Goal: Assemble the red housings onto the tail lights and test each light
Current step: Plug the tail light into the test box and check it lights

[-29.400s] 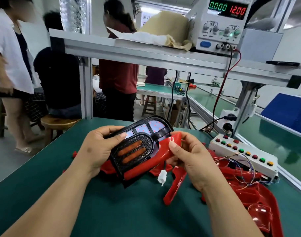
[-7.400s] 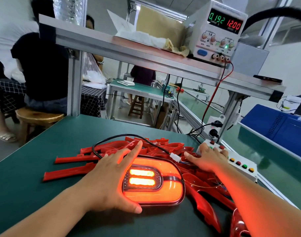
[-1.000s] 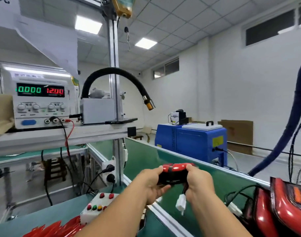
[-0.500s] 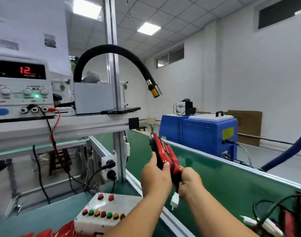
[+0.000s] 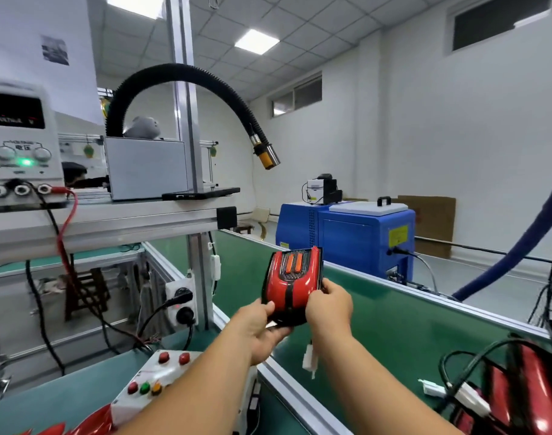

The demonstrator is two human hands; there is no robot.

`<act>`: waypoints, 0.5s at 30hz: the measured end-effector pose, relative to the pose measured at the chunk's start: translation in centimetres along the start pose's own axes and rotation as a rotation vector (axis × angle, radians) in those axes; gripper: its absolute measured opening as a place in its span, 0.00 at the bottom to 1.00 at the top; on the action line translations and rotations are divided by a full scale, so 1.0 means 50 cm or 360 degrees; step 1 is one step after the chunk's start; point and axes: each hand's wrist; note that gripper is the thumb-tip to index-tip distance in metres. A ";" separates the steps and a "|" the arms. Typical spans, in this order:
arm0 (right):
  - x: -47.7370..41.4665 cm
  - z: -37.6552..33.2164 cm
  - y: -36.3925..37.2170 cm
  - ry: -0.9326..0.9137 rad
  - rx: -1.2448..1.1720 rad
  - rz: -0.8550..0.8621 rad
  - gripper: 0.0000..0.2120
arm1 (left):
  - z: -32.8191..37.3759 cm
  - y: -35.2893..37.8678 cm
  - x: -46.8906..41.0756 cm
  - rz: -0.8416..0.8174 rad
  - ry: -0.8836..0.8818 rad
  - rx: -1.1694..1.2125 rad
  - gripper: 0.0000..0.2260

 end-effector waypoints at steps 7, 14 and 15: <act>0.040 0.027 -0.031 0.0099 -0.0281 0.0196 0.15 | -0.026 0.027 0.051 -0.0042 0.0178 -0.0368 0.12; 0.164 -0.063 -0.174 -0.0319 -0.0229 0.0348 0.13 | 0.002 0.103 0.190 -0.0333 0.0286 -0.0371 0.12; 0.180 -0.079 -0.202 -0.0376 -0.0196 0.0378 0.13 | 0.008 0.123 0.215 -0.0370 0.0287 -0.0369 0.12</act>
Point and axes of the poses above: each hand's wrist, its own x-axis away from the middle knuckle, its own y-axis out of the palm, z = x × y, and after that the axes turned 7 degrees about y, right-handed
